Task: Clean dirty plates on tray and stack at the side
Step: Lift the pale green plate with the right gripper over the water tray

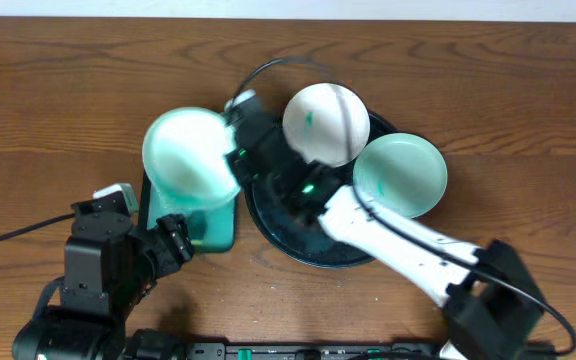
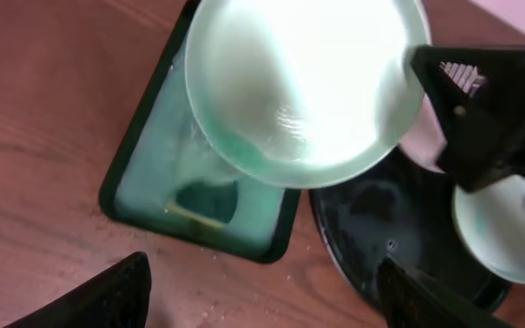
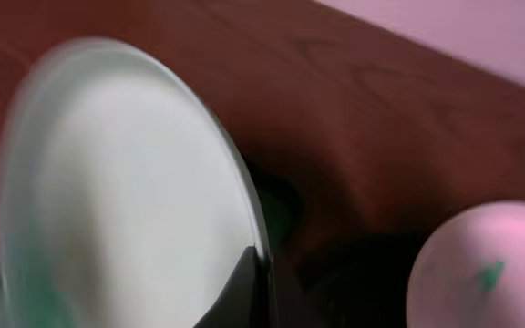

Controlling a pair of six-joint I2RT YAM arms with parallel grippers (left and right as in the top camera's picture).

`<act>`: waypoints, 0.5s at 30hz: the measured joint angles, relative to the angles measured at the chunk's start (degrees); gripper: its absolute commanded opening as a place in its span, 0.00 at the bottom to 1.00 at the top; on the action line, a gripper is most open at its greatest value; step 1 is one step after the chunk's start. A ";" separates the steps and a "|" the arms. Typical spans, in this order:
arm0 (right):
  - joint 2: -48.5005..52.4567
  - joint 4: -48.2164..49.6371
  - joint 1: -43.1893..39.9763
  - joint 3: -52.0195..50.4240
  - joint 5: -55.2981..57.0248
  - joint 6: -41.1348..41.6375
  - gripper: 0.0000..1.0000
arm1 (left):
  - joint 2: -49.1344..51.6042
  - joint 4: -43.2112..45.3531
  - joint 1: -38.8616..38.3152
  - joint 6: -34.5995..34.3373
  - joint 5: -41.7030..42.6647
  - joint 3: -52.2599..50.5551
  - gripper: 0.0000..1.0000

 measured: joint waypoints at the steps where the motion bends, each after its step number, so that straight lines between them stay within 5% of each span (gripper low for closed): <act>1: 0.31 1.18 0.94 -0.11 1.62 -1.81 0.01 | -0.02 -0.72 0.00 0.00 0.00 0.00 0.79; 15: -4.63 8.09 10.86 -0.11 28.57 -22.67 0.01 | -0.02 -1.95 0.00 0.00 0.00 0.00 0.80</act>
